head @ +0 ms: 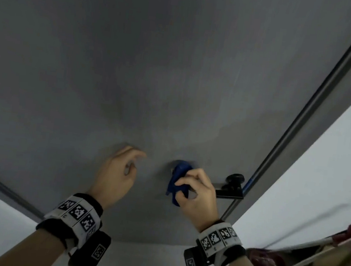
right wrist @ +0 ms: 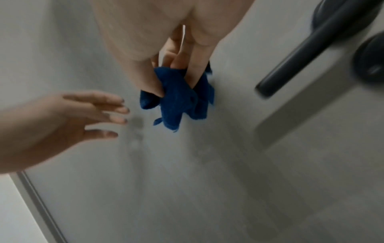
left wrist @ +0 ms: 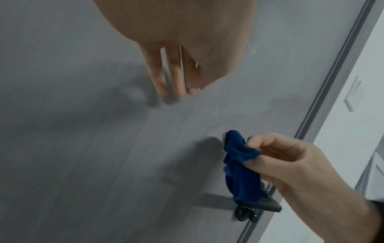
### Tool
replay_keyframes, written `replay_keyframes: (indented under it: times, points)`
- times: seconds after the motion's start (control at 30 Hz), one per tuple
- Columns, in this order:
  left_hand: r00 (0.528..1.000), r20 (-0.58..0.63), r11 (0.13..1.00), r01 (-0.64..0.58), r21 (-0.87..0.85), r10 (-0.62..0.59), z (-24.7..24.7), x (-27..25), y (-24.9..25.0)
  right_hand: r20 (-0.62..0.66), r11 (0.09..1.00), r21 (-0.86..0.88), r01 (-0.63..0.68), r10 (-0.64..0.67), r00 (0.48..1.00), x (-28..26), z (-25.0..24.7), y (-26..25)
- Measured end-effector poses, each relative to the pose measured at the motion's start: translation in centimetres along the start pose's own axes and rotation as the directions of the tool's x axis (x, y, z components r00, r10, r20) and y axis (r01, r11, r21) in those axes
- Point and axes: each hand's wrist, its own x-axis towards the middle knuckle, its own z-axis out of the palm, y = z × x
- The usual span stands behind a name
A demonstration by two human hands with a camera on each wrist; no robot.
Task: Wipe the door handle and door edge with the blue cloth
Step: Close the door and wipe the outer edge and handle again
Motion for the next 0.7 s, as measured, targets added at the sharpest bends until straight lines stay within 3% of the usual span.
replay_keyframes:
  times: [0.13, 0.23, 0.37, 0.57, 0.7]
  points:
    - [0.974, 0.225, 0.994, 0.021, -0.107, 0.003, 3.0, -2.1, 4.4, -0.009, 0.974, 0.162, -0.16, 0.164, 0.986, -3.0, -6.6, -2.1]
    - [0.915, 0.401, 0.991, 0.022, -0.134, 0.035, 4.8, -4.3, 8.7, 0.036, 0.92, 0.28, -0.274, 0.275, 0.961, -5.4, -10.6, -3.3]
    - [0.865, 0.502, 0.994, 0.034, -0.106, 0.024, 6.7, -5.9, 13.9, 0.102, 0.892, 0.297, -0.34, 0.325, 0.94, -8.0, -14.5, -4.8]
    - [0.901, 0.426, 0.995, -0.054, -0.088, 0.086, 6.9, -5.4, 16.1, 0.101, 0.875, 0.305, -0.375, 0.362, 0.927, -9.4, -17.3, -6.2]
    - [0.971, 0.16, 0.983, -0.182, 0.014, 0.178, 4.8, -3.3, 13.0, -0.057, 0.872, 0.276, -0.404, 0.434, 0.899, -7.9, -16.3, -5.3]
